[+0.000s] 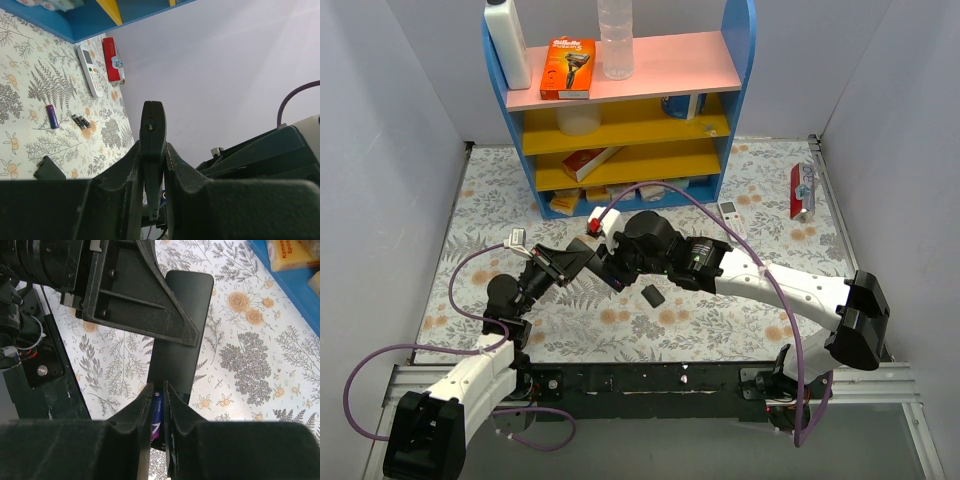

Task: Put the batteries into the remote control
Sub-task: Load the battery into the remote control.

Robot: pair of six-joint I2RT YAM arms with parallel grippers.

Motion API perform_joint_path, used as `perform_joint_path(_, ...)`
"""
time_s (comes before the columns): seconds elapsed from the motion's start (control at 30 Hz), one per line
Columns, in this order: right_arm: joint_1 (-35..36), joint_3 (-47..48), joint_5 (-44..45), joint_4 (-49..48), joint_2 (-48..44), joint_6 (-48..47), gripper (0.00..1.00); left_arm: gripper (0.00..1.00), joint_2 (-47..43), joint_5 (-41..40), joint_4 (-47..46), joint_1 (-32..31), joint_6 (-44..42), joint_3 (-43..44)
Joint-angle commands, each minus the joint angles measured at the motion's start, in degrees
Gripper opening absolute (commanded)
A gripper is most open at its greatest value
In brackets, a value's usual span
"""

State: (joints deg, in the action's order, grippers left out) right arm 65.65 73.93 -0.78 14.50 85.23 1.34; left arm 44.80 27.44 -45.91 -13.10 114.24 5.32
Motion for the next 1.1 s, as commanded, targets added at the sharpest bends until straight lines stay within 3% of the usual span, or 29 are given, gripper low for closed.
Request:
perform_joint_path(0.0,0.09,-0.98,0.34,-1.32,0.02,0.41,0.19,0.0,-0.41,-0.02,-1.64,-0.17,0.37,1.8)
perform_joint_path(0.33,0.09,-2.65,0.6,-1.93,-0.59,0.59,0.17,0.0,-0.41,-0.72,-2.25,-0.17,1.69,1.53)
perform_joint_path(0.73,0.09,-7.75,0.51,-5.8,-2.17,0.15,0.02,0.0,-1.2,-3.35,-4.71,-0.17,6.43,1.18)
perform_joint_path(1.07,0.09,-10.3,0.51,-7.65,-2.35,-0.2,0.01,0.0,-2.17,-3.8,-4.71,-0.17,6.88,2.94)
